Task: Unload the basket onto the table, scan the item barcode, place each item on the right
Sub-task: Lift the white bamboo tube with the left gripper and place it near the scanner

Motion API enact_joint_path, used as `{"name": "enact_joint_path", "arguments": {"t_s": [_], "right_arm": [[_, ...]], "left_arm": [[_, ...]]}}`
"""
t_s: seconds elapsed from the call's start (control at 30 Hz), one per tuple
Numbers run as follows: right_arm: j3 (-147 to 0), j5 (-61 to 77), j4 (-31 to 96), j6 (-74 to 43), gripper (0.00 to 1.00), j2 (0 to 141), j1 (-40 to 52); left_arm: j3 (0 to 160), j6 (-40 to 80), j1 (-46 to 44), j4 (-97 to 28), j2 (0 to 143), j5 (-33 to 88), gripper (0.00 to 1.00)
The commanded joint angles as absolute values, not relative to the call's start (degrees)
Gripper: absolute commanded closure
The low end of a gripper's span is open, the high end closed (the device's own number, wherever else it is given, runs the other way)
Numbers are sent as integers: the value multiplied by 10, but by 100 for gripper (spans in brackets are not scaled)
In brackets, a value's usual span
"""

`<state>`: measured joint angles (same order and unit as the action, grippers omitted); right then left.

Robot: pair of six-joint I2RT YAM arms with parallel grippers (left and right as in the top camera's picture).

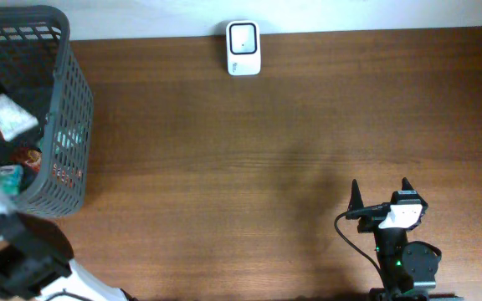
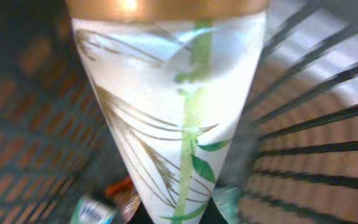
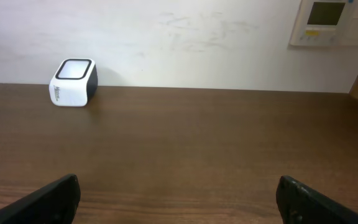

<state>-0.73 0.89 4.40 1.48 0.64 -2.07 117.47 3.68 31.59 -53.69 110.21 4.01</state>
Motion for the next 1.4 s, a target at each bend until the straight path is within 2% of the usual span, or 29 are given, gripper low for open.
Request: {"name": "enact_joint_path", "arguments": {"t_s": [0.0, 0.03, 0.1, 0.17, 0.27, 0.37, 0.53, 0.6, 0.73, 0.9, 0.93, 0.97, 1.07, 1.1, 1.13, 1.37], "right_arm": [[-3, 4, 46, 10, 2, 2, -22], [-3, 4, 46, 10, 1, 2, -22], [-3, 4, 46, 10, 1, 2, -22], [-3, 4, 46, 10, 1, 2, -22], [-3, 4, 46, 10, 1, 2, -22], [-3, 4, 46, 10, 1, 2, -22], [-3, 4, 46, 10, 1, 2, -22], [-3, 4, 46, 10, 1, 2, -22], [-3, 4, 46, 10, 1, 2, -22], [-3, 4, 46, 10, 1, 2, -22], [-3, 4, 46, 10, 1, 2, -22], [-3, 4, 46, 10, 1, 2, -22], [-3, 4, 46, 10, 1, 2, -22], [-3, 4, 46, 10, 1, 2, -22], [-3, 4, 46, 10, 1, 2, -22], [-3, 4, 46, 10, 1, 2, -22]], "left_arm": [[1218, 145, 311, -489, 1001, 184, 100], [1218, 222, 309, -459, 976, 189, 100], [1218, 293, 300, -393, 926, 190, 100], [1218, 293, 284, -366, 898, 189, 100], [1218, 293, 211, -365, 865, 211, 100], [1218, 293, 86, -372, 876, 216, 100], [1218, 293, -104, -409, 983, 167, 100], [1218, 293, -149, -427, 1042, 167, 100], [1218, 293, -219, -425, 1174, 167, 100], [1218, 293, -258, -426, 1300, 152, 99], [1218, 293, -260, -428, 1315, 145, 97], [1218, 293, -263, -434, 1331, 138, 91], [1218, 293, -265, -450, 1352, 136, 85], [1218, 293, -265, -451, 1353, 137, 72], [1218, 293, -265, -451, 1353, 137, 67], [1228, 293, -260, -451, 1337, 142, 60]]}}
